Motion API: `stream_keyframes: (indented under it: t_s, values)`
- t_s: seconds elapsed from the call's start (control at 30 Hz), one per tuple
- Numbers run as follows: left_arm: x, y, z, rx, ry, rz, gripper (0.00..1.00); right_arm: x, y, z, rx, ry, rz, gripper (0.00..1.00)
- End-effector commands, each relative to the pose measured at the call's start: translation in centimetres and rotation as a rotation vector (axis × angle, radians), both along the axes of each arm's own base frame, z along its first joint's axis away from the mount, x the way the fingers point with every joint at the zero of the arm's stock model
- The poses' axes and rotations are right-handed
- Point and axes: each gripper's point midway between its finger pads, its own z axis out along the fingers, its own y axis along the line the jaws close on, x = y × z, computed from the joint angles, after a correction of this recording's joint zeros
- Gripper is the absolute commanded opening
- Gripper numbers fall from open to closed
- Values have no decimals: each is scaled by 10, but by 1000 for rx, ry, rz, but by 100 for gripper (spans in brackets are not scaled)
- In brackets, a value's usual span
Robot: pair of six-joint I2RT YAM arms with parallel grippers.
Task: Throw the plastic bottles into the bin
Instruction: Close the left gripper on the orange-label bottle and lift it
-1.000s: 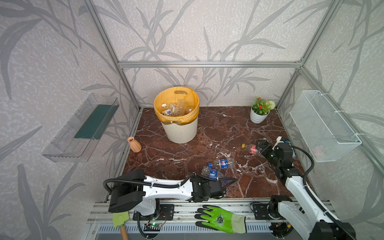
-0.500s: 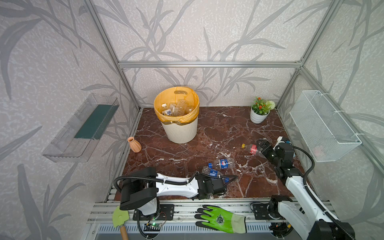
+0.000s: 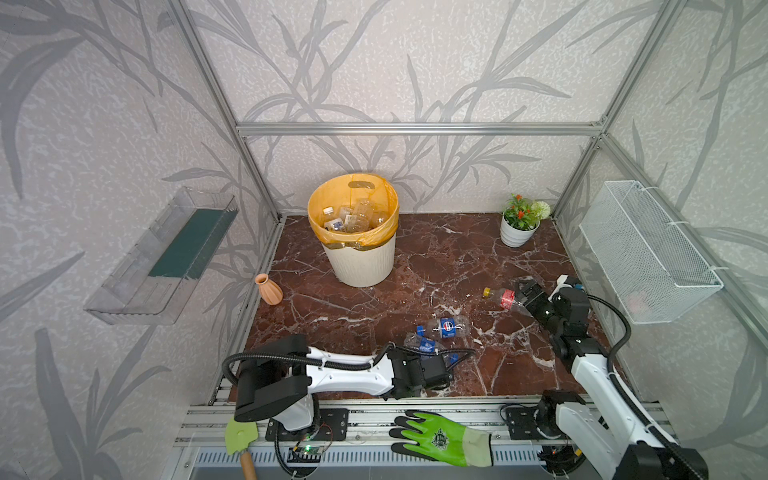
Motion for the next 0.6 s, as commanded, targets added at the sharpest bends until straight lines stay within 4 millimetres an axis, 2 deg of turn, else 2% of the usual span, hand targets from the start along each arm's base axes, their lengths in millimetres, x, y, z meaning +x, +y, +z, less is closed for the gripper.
stream_keyframes:
  t_s: [0.0, 0.2, 0.3, 0.4, 0.43, 0.5, 0.57]
  values:
    - [4, -2, 17, -86, -19, 32, 33, 0, 0, 2, 10, -17, 1, 99]
    - [10, 3, 46, -206, -57, 78, 33, 0, 1, 3, 18, -21, 1, 99]
    - [18, 8, 72, -309, -103, 126, 33, 0, 1, 3, 23, -21, 1, 99]
    - [32, 18, 112, -447, -207, 191, 33, 0, 2, 3, 29, -25, 5, 99]
    - [36, 23, 131, -505, -245, 205, 33, 1, 3, 4, 29, -27, 6, 99]
    - [46, 36, 172, -618, -333, 242, 34, 1, 4, 4, 32, -31, 12, 99]
    - [57, 56, 225, -749, -453, 286, 34, 1, 5, 4, 38, -29, 16, 99]
